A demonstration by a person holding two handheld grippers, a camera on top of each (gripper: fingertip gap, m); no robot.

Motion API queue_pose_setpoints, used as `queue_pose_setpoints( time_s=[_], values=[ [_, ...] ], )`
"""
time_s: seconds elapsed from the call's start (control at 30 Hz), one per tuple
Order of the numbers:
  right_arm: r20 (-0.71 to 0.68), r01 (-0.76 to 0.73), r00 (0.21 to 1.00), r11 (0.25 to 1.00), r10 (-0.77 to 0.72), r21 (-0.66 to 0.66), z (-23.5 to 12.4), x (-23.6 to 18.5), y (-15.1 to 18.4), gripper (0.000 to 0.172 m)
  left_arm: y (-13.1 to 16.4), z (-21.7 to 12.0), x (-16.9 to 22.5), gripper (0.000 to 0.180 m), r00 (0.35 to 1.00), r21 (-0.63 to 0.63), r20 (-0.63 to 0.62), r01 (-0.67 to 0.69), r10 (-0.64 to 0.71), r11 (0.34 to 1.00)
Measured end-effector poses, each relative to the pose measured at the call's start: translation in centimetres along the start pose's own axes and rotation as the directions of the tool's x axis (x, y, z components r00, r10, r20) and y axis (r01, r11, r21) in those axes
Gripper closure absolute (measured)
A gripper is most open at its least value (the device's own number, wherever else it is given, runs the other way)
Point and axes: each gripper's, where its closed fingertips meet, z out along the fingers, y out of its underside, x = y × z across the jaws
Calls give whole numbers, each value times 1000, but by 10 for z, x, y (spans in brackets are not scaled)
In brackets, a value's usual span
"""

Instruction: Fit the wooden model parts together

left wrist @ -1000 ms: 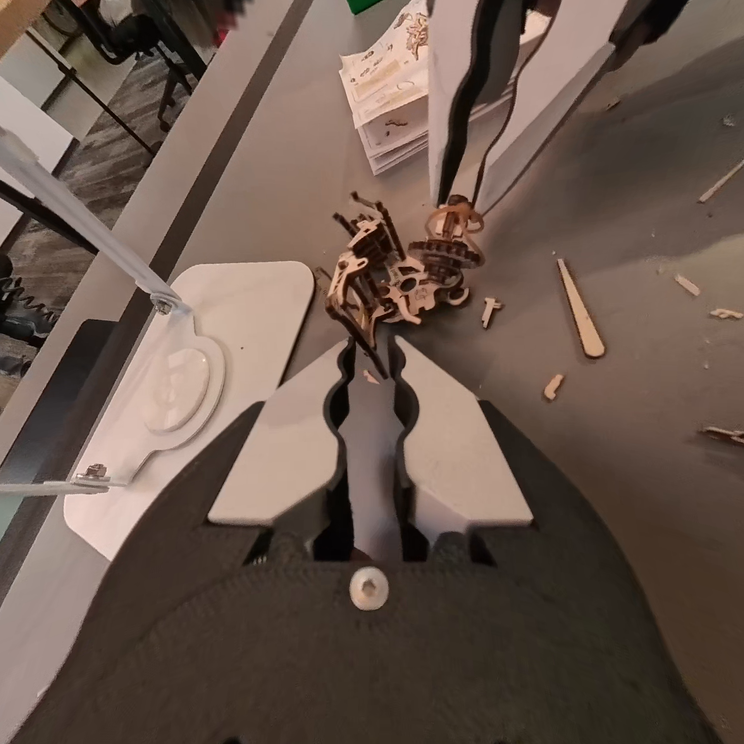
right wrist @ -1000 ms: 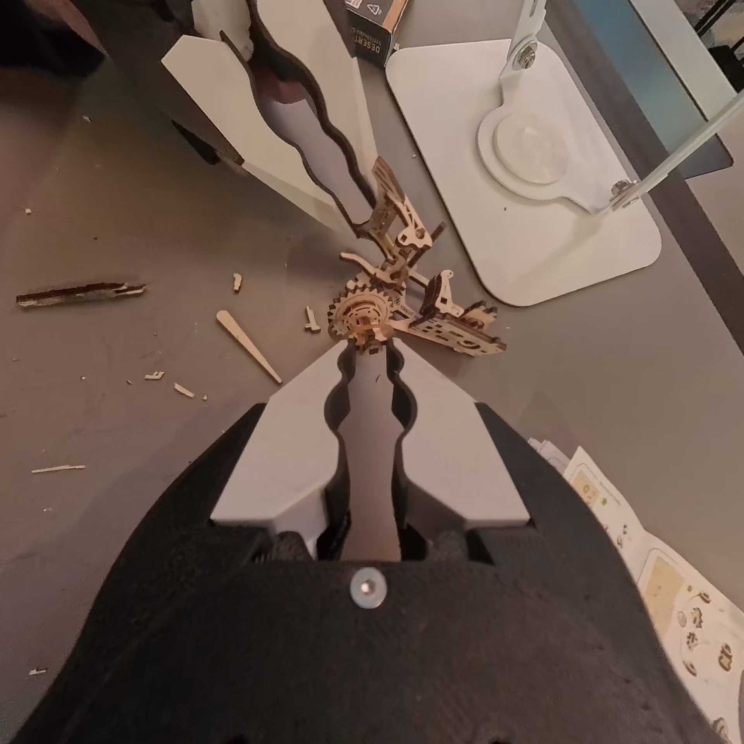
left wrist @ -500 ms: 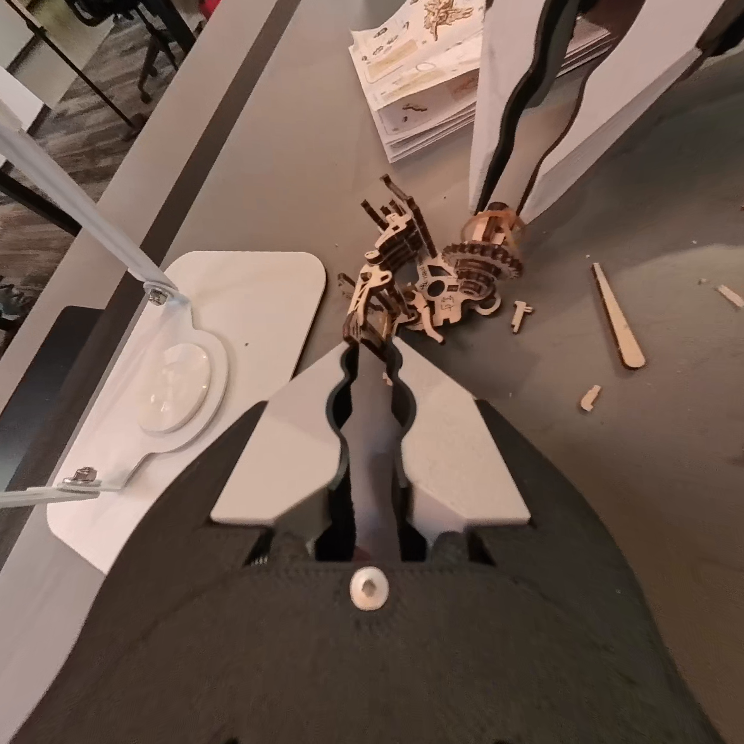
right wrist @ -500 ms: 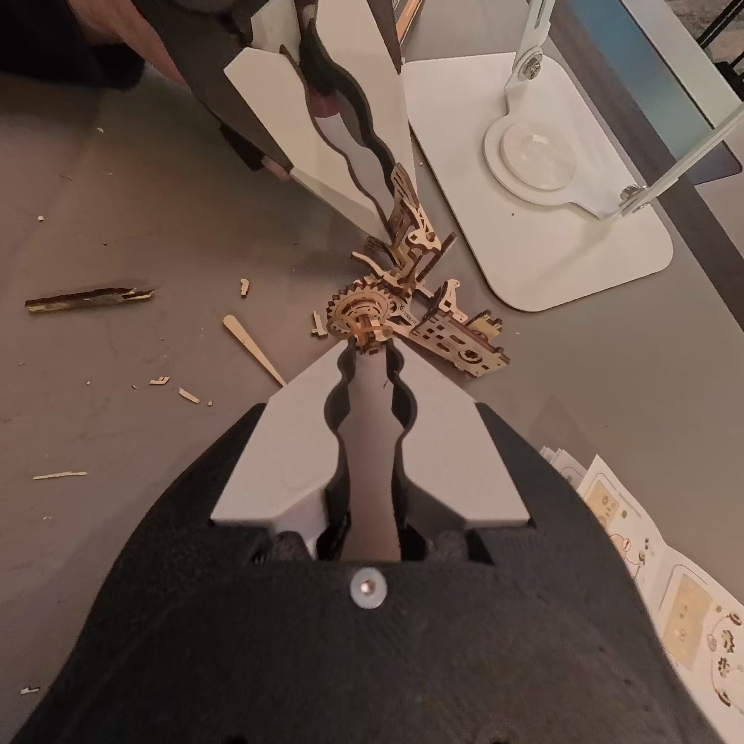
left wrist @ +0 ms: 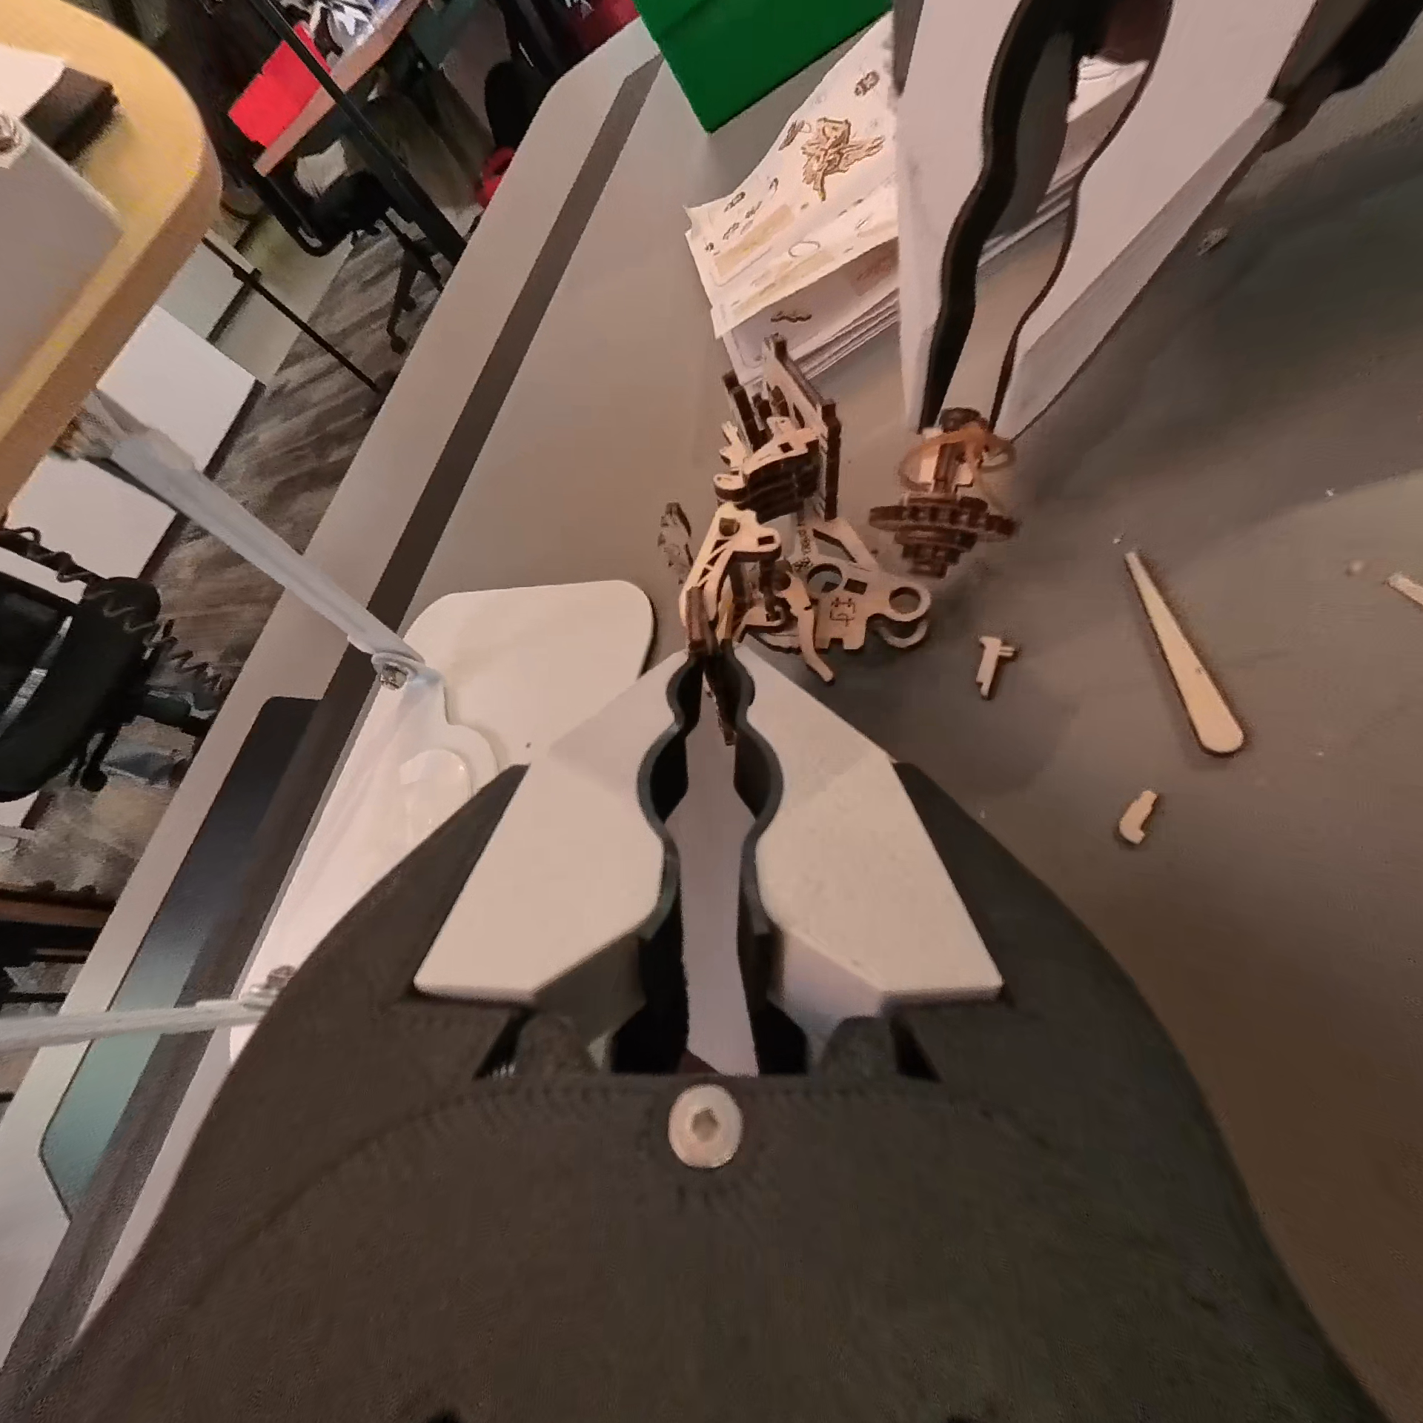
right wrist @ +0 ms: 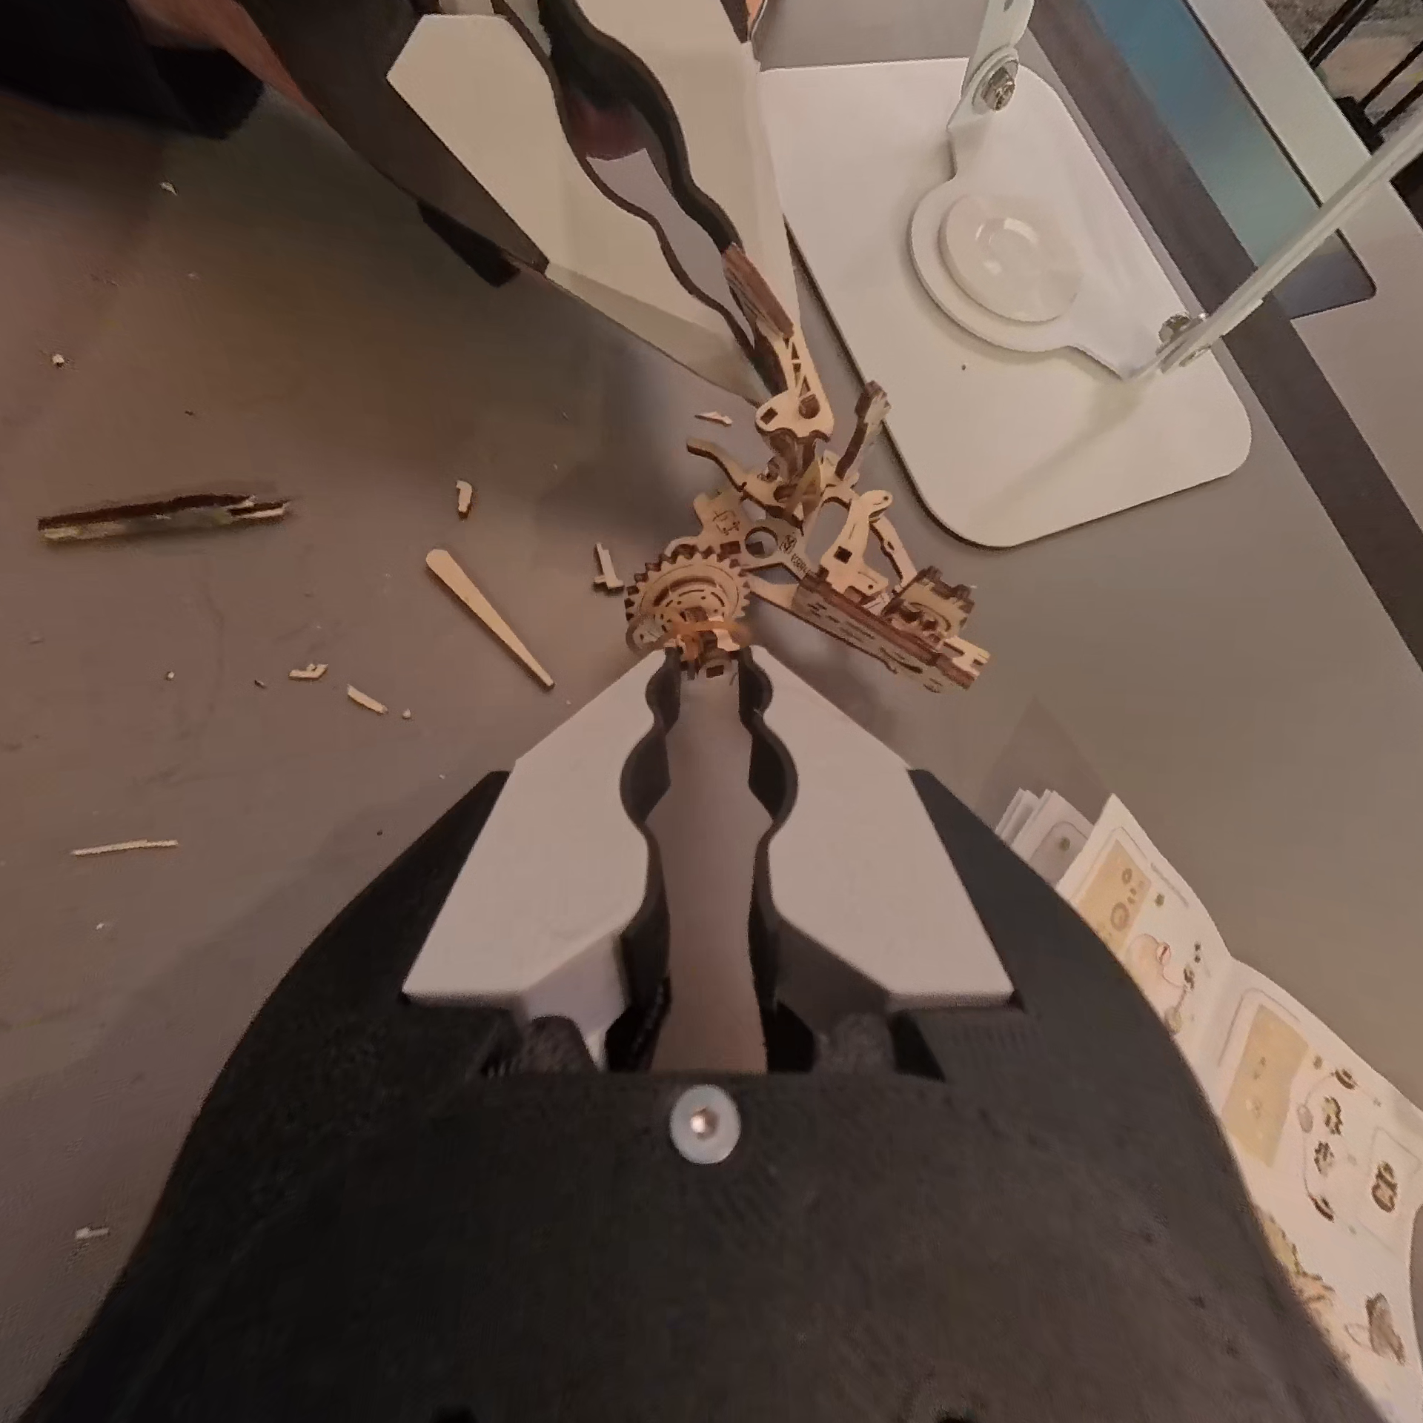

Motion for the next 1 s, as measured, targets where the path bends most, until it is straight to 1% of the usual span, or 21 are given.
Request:
queue_pose_setpoints(
  time_s=[0.2, 0.33, 0.43, 0.63, 0.77, 0.83, 1.0],
  values=[
    [-44, -9, 999, 1000, 8, -7, -18, 9, 4, 159, 0, 9, -13, 180, 1000, -2, 21, 13, -13, 1000],
    [-87, -1, 996, 1000, 1, -4, -24, 18, 1, 159, -1, 12, -19, 180, 1000, -7, 29, -5, 5, 1000],
    [-131, 36, 991, 999, -39, -27, -24, 25, -1, 159, -2, 11, -21, 180, 999, -26, 24, -35, 36, 999],
    [-161, 126, 977, 989, -137, -76, -18, 27, -10, 159, -3, 15, -17, 179, 992, -118, -117, -68, 55, 991],
    [-156, 186, 967, 976, -202, -113, -14, 28, -17, 159, -3, 18, -16, 180, 977, -192, -213, -61, 19, 980],
    [-153, 228, 956, 962, -250, -148, -11, 28, -19, 159, -2, 19, -14, 180, 964, -227, -265, -41, -21, 973],
    [-151, 319, 923, 922, -355, -219, -4, 29, -23, 159, -1, 20, -16, 180, 935, -273, -338, 11, -106, 962]
  ],
)
